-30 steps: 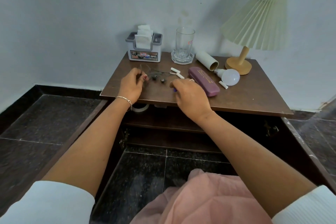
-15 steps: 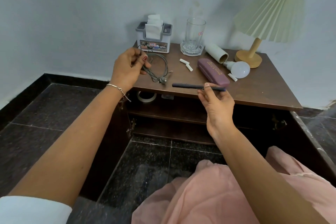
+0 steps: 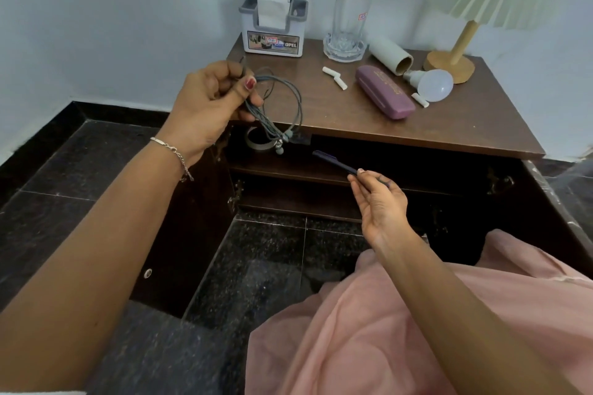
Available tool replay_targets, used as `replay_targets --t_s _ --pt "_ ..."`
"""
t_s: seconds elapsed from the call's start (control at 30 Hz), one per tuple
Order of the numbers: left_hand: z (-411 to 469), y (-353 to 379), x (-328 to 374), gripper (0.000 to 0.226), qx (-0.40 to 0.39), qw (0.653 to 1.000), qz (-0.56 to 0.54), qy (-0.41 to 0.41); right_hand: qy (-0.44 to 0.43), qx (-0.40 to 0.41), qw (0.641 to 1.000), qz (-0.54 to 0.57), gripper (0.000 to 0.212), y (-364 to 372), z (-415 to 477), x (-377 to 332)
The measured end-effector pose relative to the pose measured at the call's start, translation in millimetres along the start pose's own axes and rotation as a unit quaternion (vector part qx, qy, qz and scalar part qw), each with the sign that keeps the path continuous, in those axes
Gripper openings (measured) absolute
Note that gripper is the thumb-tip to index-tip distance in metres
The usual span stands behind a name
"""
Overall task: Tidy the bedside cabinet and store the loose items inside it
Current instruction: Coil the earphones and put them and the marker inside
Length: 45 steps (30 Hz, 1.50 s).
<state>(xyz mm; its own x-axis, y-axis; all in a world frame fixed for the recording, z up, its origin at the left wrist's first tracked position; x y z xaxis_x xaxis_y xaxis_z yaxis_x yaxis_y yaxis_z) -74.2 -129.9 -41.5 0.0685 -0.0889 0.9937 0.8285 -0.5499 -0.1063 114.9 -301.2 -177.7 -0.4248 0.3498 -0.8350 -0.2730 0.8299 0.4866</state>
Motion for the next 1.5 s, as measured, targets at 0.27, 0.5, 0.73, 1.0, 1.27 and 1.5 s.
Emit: replay_targets --t_s 0.27,0.5,0.73,1.0,1.27,1.5 --pt "-13 11 -32 0.005 -0.016 0.999 -0.016 -0.044 0.002 0.086 0.992 -0.092 0.025 -22 27 3" --pt "-11 40 -78 0.01 -0.025 0.995 -0.051 -0.085 -0.068 0.084 0.974 -0.201 0.025 -24 75 16" --pt "-2 67 -133 0.007 -0.006 0.992 -0.054 -0.114 -0.149 0.088 0.922 -0.347 0.022 -29 129 26" --pt "11 71 -159 0.007 0.017 0.991 -0.064 -0.113 -0.184 0.026 0.879 -0.439 0.012 -18 161 41" --pt "21 72 -176 0.007 0.025 0.989 -0.067 -0.126 -0.207 -0.051 0.816 -0.537 0.006 20 182 58" --pt "24 72 -186 0.008 0.023 0.988 -0.069 -0.135 -0.218 -0.065 0.797 -0.56 0.032 36 192 62"
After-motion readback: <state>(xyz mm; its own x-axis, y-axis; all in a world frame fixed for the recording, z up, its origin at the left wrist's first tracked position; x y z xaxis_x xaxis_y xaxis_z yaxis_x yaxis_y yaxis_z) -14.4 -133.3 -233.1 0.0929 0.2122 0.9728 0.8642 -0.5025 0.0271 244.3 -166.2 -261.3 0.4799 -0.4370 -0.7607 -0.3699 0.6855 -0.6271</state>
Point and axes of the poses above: each hand's wrist, its own z-axis towards the middle knuckle, its own y-axis out of the palm, x = y × z, the point moved 4 cm from there along z, towards the middle knuckle, and after that the axes turned 14 degrees about -y, right-handed, at the moved point
